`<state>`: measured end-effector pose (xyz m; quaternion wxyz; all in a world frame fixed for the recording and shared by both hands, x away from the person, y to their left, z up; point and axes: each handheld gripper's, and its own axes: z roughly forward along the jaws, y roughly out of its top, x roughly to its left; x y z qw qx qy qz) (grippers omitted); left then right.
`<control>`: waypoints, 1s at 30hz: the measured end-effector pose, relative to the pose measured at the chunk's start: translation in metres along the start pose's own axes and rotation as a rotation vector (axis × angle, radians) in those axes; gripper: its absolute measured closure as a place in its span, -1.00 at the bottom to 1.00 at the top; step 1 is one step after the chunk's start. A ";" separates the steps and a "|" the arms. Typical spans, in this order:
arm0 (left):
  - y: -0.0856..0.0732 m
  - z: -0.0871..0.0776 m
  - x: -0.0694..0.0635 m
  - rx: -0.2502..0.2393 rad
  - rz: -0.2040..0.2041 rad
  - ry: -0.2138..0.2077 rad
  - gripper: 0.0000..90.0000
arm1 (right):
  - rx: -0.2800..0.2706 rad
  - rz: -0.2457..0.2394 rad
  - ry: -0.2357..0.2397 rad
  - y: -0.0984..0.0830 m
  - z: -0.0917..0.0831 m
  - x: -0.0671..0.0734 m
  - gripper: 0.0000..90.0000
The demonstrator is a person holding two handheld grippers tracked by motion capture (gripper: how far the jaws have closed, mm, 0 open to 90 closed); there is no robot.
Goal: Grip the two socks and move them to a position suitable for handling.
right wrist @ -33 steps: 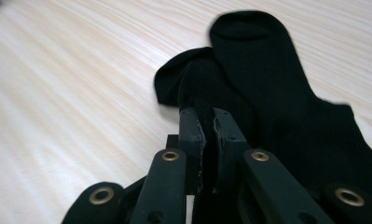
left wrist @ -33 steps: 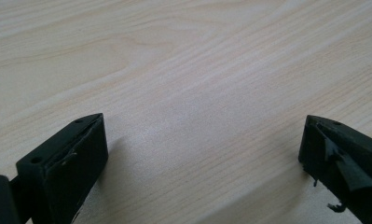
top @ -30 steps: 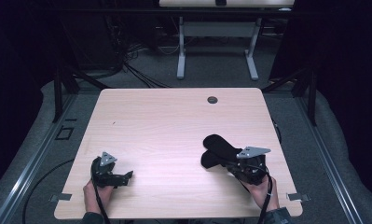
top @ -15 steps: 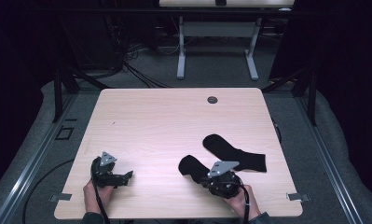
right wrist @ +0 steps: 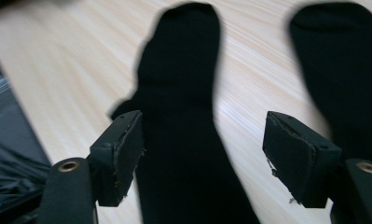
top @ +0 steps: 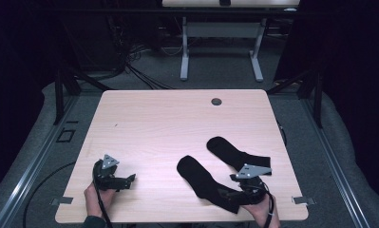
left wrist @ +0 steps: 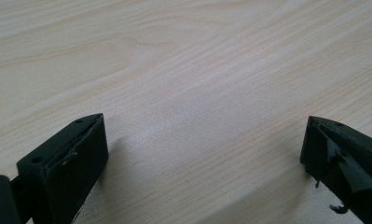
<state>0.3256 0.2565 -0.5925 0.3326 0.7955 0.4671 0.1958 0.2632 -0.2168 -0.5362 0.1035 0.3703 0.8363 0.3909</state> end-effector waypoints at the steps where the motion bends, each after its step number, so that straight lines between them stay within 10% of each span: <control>1: 0.000 0.000 0.000 0.003 0.000 -0.004 -1.00 | 0.003 0.023 -0.021 -0.003 -0.004 -0.004 -0.35; 16: 0.021 -0.009 -0.001 -0.064 -0.058 -0.059 -1.00 | 0.037 0.185 -0.161 -0.027 -0.021 -0.013 -0.18; 30: 0.090 0.028 -0.056 -0.046 0.037 -0.214 -0.97 | 0.099 0.235 -0.165 -0.038 -0.007 -0.009 -0.14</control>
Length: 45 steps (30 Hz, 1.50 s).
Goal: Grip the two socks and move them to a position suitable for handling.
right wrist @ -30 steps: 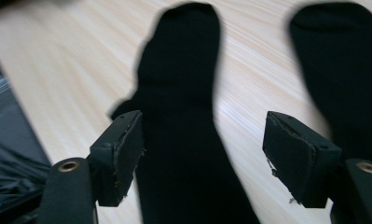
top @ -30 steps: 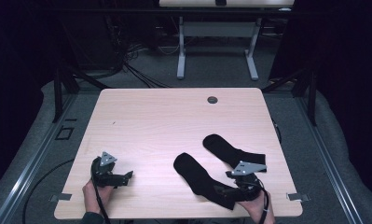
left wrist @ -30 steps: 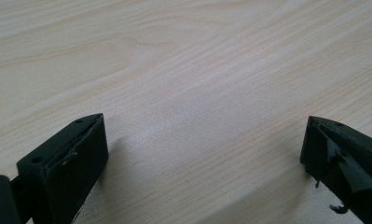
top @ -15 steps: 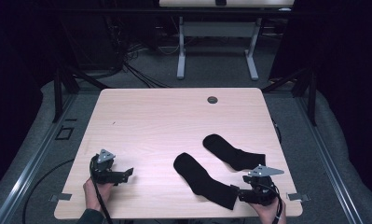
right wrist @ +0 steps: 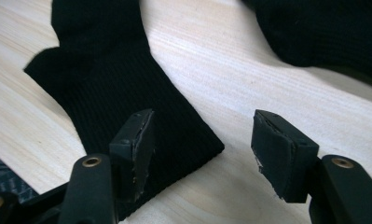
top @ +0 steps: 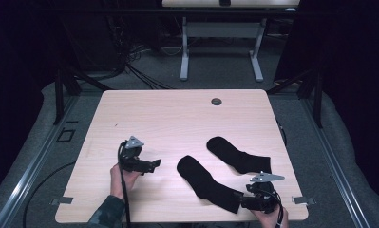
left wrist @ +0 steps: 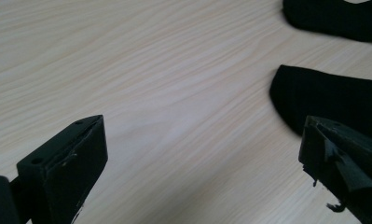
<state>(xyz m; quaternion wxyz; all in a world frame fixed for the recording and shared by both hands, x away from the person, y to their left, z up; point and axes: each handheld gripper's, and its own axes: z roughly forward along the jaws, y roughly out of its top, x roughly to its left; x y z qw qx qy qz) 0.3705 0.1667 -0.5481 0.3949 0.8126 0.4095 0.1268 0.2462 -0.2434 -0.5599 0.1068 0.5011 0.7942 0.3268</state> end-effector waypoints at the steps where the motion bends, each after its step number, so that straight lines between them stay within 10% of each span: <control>1: 0.003 0.006 -0.005 0.008 0.008 -0.005 -0.94 | 0.005 0.003 -0.003 -0.001 0.002 0.001 -0.14; 14: 0.023 0.059 -0.049 0.086 0.124 -0.062 -0.64 | 0.040 -0.010 -0.018 0.002 0.009 0.005 -0.07; 45: 0.014 0.065 -0.064 0.144 0.239 -0.113 0.77 | 0.057 -0.057 -0.024 0.005 0.013 0.004 0.73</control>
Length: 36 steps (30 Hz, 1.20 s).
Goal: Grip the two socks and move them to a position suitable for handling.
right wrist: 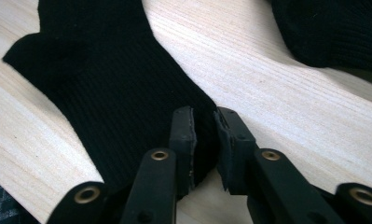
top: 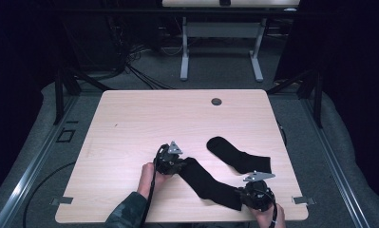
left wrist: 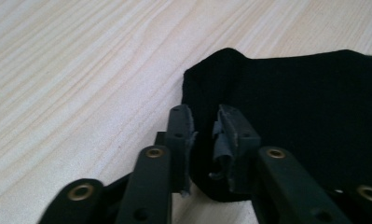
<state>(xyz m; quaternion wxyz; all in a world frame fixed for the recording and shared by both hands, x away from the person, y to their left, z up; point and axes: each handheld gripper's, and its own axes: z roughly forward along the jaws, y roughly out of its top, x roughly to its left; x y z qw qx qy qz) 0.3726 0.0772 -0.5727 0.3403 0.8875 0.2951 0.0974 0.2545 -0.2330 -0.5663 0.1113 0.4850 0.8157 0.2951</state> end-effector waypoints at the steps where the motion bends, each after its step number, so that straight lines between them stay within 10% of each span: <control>1: 0.000 0.000 -0.001 0.000 0.002 0.002 0.77 | 0.002 -0.004 0.000 0.000 0.000 -0.001 0.74; 11: -0.003 -0.019 -0.005 -0.058 -0.017 0.021 0.85 | -0.051 0.015 0.060 -0.003 -0.002 -0.009 0.81; 24: -0.024 -0.077 -0.010 -0.159 -0.154 0.064 0.86 | -0.131 -0.041 0.119 0.036 -0.032 -0.001 0.81; 36: -0.061 -0.094 -0.021 -0.139 -0.259 0.075 0.85 | -0.047 -0.094 0.184 0.055 -0.020 0.003 0.80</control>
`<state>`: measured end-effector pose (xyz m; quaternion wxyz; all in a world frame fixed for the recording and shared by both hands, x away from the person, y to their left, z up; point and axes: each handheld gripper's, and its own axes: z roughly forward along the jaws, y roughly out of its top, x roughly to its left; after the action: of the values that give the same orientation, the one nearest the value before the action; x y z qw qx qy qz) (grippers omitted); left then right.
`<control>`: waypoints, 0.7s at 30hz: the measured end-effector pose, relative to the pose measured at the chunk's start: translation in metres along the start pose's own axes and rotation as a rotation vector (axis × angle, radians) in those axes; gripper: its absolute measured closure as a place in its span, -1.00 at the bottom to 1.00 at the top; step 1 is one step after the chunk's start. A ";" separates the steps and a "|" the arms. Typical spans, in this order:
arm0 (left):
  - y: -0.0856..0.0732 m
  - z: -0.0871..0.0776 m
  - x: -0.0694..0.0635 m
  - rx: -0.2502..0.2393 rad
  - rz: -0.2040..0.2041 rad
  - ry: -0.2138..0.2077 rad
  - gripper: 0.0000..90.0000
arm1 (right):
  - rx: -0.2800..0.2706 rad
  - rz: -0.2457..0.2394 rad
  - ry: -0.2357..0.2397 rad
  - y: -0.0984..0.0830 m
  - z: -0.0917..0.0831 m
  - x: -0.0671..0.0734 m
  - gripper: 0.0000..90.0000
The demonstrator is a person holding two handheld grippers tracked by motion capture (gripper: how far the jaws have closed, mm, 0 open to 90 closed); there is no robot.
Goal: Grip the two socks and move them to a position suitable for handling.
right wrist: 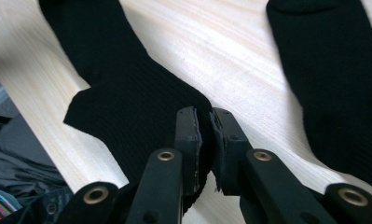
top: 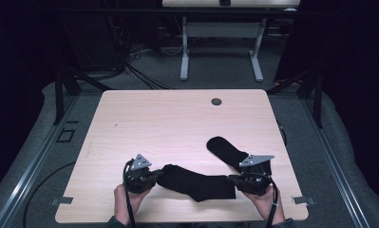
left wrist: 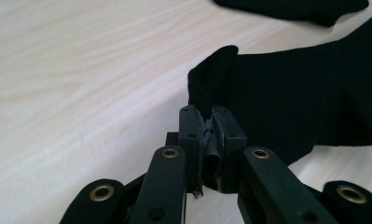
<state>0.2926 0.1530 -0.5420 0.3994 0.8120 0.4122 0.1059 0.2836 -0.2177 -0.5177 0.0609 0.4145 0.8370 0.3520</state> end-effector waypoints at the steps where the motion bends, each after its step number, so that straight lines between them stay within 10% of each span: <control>1: -0.004 0.000 0.001 0.010 -0.006 -0.002 0.85 | 0.019 -0.003 0.006 0.001 0.003 0.000 0.80; 14: -0.034 0.011 -0.009 0.078 0.026 0.048 0.77 | 0.120 -0.057 -0.040 -0.007 0.042 0.000 0.75; 21: -0.033 0.000 -0.004 0.028 -0.013 0.072 -0.24 | 0.088 -0.042 -0.022 -0.011 0.035 -0.006 0.23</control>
<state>0.2702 0.1611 -0.5655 0.3735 0.8105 0.4331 0.1267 0.2942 -0.2081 -0.5519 0.0591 0.4031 0.8594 0.3088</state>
